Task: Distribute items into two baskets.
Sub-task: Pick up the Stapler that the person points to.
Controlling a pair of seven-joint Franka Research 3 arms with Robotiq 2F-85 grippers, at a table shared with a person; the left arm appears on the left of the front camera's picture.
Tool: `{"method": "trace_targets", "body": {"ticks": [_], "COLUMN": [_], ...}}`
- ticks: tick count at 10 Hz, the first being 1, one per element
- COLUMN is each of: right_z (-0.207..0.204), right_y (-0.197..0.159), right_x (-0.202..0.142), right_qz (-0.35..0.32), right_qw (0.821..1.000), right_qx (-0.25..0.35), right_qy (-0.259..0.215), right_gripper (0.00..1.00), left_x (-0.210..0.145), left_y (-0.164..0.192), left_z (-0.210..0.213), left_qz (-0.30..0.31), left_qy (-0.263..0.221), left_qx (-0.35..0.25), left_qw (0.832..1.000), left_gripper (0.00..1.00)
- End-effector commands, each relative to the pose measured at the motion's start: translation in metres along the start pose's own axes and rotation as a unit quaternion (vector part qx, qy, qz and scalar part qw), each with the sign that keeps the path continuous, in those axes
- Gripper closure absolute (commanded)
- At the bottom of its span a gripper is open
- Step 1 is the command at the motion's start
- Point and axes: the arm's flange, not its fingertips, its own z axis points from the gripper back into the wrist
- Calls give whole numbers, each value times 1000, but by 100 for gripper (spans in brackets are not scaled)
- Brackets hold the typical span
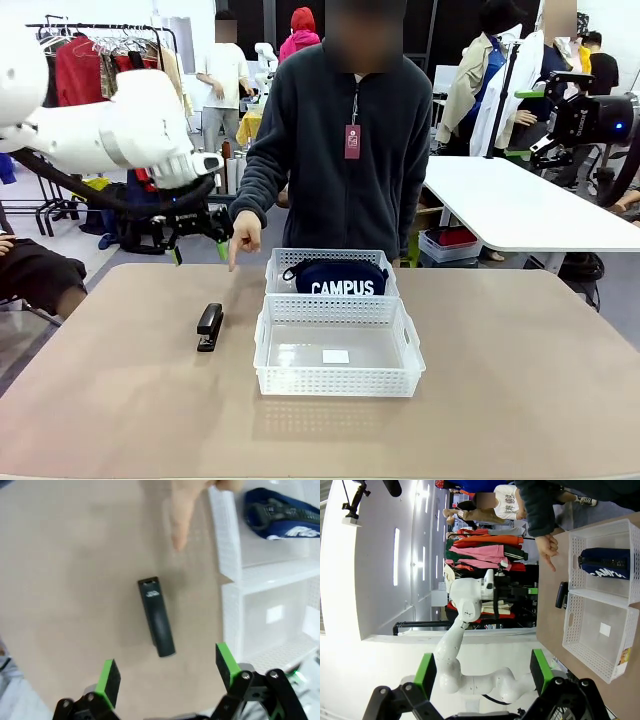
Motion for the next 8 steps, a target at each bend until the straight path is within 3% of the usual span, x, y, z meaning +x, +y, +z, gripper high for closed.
{"method": "trace_targets", "body": {"ticks": [1, 4, 5, 8], "right_z": [0, 0, 0, 0], "right_y": [4, 4, 4, 4], "right_x": [-1, -1, -1, -1], "right_qz": [3, 3, 3, 3], "right_qw": [1000, 1000, 1000, 1000], "right_qx": [2, 2, 2, 2], "right_qy": [-6, -6, -6, -6], "right_gripper": [0, 0, 0, 0], "left_x": [-5, -10, -15, -20], "left_y": [-1, 3, -4, -5], "left_z": [-23, -57, -67, -93], "left_qz": [4, 0, -16, -34], "left_qy": [-2, 30, 61, 97], "left_qx": [44, 61, 28, 25], "left_qw": [999, 998, 998, 994], "left_gripper": [0, 0, 0, 0]}}
